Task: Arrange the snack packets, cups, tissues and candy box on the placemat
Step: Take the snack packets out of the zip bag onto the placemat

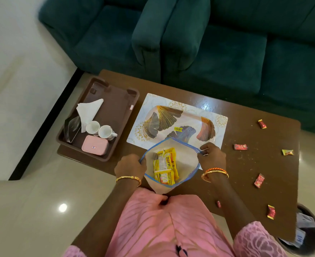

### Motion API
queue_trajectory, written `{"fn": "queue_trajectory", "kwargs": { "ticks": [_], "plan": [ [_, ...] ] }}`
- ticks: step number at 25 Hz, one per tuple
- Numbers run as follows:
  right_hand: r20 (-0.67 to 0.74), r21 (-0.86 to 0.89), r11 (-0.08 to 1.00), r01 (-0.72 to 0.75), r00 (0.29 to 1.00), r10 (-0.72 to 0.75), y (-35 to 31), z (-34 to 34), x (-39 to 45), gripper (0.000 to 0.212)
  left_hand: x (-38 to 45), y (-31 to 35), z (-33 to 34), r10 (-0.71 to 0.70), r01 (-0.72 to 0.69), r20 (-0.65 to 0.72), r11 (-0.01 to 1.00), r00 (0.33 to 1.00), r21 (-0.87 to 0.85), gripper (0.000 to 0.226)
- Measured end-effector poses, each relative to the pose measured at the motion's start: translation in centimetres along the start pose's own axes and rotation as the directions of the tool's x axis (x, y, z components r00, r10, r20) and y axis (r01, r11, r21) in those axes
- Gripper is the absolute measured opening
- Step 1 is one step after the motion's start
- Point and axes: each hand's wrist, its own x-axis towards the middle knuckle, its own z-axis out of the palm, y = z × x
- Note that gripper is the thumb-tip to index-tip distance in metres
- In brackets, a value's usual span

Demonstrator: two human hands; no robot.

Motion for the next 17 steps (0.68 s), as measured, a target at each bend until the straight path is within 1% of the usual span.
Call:
{"fn": "queue_trajectory", "kwargs": {
  "ticks": [1, 2, 3, 4, 5, 6, 7, 8, 9, 10, 11, 12, 13, 14, 15, 16, 17],
  "plan": [
    [-0.03, 0.036, 0.999, 0.021, 0.999, -0.02, -0.3, -0.1, -0.3, 0.018, -0.2, -0.1, 0.3, 0.002, -0.002, 0.001, 1.0, 1.0, -0.002, 0.035],
    [-0.07, 0.082, 0.993, 0.082, 0.995, -0.077, -0.6, -0.1, -0.8, 0.015, -0.5, -0.2, 0.5, 0.006, -0.006, 0.001, 1.0, 1.0, -0.003, 0.036],
    [-0.083, 0.12, 0.979, 0.167, 0.984, -0.158, -1.0, 0.1, -1.3, 0.012, -0.8, -0.3, 0.7, 0.012, -0.012, 0.001, 1.0, 1.0, -0.007, 0.037],
    [-0.024, 0.137, 0.96, 0.244, 0.97, -0.243, -1.5, 0.6, -1.8, 0.009, -1.0, -0.5, 0.7, 0.017, -0.017, 0.001, 1.0, 1.0, -0.016, 0.037],
    [0.106, 0.137, 0.947, 0.291, 0.946, -0.306, -2.1, 1.4, -2.3, 0.008, -1.1, -0.5, 0.7, 0.02, -0.02, 0.002, 0.999, 1.0, -0.028, 0.037],
    [0.292, 0.091, 0.952, 0.293, 0.906, -0.307, -2.6, 2.5, -2.6, 0.005, -1.2, -0.6, 0.7, 0.021, -0.021, 0.0, 0.999, 1.0, -0.045, 0.036],
    [0.475, -0.024, 0.958, 0.285, 0.847, -0.24, -2.8, 4.2, -2.6, 0.008, -1.3, -0.6, 0.7, 0.022, -0.022, -0.003, 0.998, 1.0, -0.062, 0.035],
    [0.592, -0.184, 0.947, 0.265, 0.799, -0.109, -3.1, 6.0, -2.4, 0.017, -1.5, -0.6, 0.7, 0.026, -0.026, -0.003, 0.997, 1.0, -0.075, 0.034],
    [0.629, -0.33, 0.919, 0.216, 0.776, 0.043, -3.1, 7.9, -2.1, 0.03, -1.5, -0.6, 0.7, 0.031, -0.03, 0.006, 0.996, 1.0, -0.083, 0.034],
    [0.622, -0.414, 0.899, 0.14, 0.765, 0.167, -2.9, 9.5, -1.7, 0.043, -1.6, -0.7, 0.7, 0.037, -0.035, 0.021, 0.996, 0.999, -0.084, 0.032],
    [0.601, -0.457, 0.887, 0.064, 0.758, 0.254, -2.5, 10.8, -1.4, 0.053, -1.6, -0.9, 0.7, 0.041, -0.038, 0.038, 0.996, 0.998, -0.083, 0.031],
    [0.568, -0.474, 0.881, 0.001, 0.764, 0.305, -2.0, 11.8, -1.2, 0.061, -1.6, -1.2, 0.8, 0.043, -0.039, 0.053, 0.996, 0.998, -0.084, 0.03],
    [0.541, -0.476, 0.877, -0.067, 0.764, 0.352, -1.7, 12.6, -1.1, 0.065, -1.6, -1.5, 0.9, 0.047, -0.041, 0.065, 0.995, 0.997, -0.086, 0.029],
    [0.521, -0.439, 0.885, -0.152, 0.76, 0.389, -1.2, 13.4, -1.0, 0.063, -1.6, -1.9, 1.0, 0.049, -0.042, 0.078, 0.995, 0.996, -0.091, 0.029],
    [0.504, -0.358, 0.897, -0.26, 0.755, 0.42, -0.8, 14.1, -1.1, 0.058, -1.7, -2.2, 1.0, 0.05, -0.042, 0.086, 0.995, 0.995, -0.096, 0.029],
    [0.467, -0.31, 0.898, -0.312, 0.772, 0.43, -0.4, 14.7, -1.4, 0.052, -1.7, -2.6, 1.1, 0.054, -0.045, 0.088, 0.994, 0.995, -0.101, 0.03],
    [0.423, -0.308, 0.892, -0.331, 0.792, 0.44, -0.4, 15.3, -1.6, 0.045, -1.8, -3.0, 1.2, 0.061, -0.051, 0.088, 0.993, 0.994, -0.106, 0.031]
  ]
}}
